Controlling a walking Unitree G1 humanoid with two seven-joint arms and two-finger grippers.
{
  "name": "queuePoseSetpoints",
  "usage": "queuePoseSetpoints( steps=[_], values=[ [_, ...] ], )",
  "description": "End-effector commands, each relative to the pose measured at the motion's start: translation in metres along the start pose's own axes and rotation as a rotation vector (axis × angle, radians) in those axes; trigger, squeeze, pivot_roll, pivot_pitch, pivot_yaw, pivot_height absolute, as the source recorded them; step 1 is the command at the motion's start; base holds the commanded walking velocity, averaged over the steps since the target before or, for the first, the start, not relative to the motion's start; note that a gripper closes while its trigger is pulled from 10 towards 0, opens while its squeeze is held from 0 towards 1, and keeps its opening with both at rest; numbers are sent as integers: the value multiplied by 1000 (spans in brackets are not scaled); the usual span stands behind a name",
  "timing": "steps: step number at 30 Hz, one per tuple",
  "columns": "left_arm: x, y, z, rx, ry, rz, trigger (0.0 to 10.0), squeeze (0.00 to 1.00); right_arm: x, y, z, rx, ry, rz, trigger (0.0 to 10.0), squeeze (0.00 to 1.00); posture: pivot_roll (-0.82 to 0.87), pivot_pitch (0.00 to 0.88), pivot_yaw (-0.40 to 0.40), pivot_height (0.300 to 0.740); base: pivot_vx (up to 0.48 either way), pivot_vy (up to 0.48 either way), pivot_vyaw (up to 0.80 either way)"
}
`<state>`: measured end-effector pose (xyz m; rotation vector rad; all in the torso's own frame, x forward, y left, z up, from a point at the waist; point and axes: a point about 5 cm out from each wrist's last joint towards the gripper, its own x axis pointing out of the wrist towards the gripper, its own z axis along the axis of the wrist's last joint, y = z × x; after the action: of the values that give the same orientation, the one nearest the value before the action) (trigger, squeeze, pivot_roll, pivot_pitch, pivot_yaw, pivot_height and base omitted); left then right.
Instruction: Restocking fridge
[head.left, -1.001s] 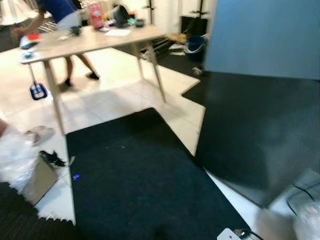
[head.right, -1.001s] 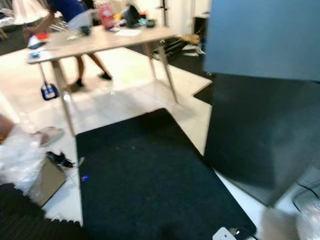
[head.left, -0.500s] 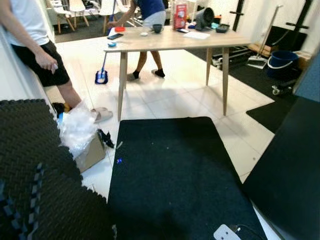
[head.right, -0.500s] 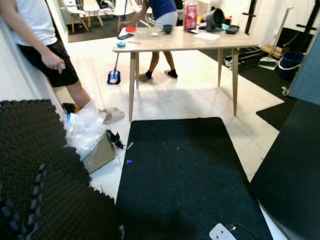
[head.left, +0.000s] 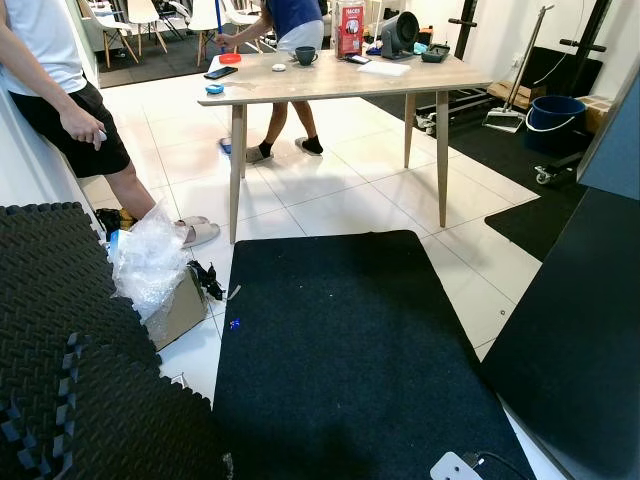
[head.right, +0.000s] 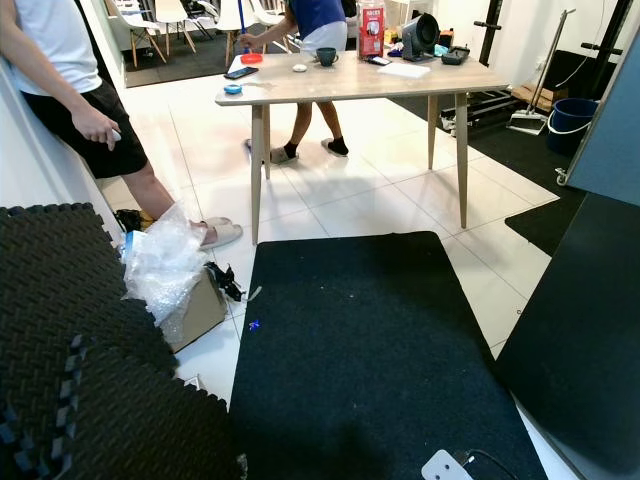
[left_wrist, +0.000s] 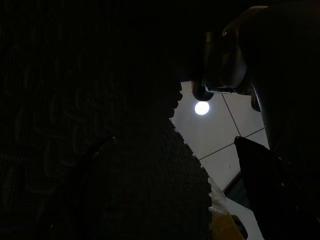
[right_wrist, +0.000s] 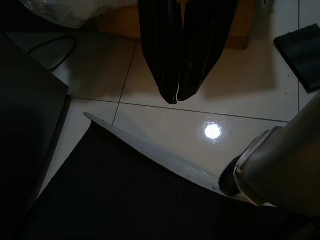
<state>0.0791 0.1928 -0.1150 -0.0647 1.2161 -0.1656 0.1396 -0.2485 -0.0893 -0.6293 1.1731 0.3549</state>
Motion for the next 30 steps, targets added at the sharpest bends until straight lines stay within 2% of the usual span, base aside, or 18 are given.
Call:
queuePoseSetpoints(
  steps=[1,25,30],
  values=[
    [4,-16,-2,-4,9,-55,10000,0,0,0,2,3,-6,-4,10000,0,14,0,9,740,0,0,0],
    [4,-13,3,-2,-19,-40,10000,0,1,4,1,-6,-3,3,10000,0,12,0,10,740,0,0,0],
    [4,-12,5,-2,-23,-37,10000,0,1,4,1,-5,-3,4,10000,0,12,0,10,740,287,0,0]
  ],
)
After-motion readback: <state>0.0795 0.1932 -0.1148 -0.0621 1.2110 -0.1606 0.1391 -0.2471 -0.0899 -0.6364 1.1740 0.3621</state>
